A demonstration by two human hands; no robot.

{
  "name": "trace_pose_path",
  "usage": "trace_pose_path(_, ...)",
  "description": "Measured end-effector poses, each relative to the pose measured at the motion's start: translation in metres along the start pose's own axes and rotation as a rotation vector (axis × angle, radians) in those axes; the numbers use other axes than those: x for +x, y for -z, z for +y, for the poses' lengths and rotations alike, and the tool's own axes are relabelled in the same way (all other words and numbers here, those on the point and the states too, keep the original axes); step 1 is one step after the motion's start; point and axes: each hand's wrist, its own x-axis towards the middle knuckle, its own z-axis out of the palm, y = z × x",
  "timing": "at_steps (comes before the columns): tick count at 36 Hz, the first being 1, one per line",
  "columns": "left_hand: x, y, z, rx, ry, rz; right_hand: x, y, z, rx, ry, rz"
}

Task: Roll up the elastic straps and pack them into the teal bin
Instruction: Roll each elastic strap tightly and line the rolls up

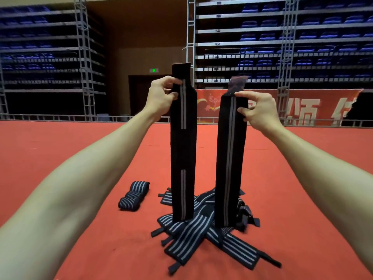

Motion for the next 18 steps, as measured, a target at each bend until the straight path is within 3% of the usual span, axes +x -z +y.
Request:
trace_pose_path(5,-0.001,-0.003,0.0,-0.021,0.006,0.008,0.007,-0.002,-0.002,-0.008,-0.011,0.065)
trace_pose_path(18,-0.002,-0.007,0.003,-0.045,0.017,0.004,0.005,-0.011,0.002,0.02,-0.039,0.035)
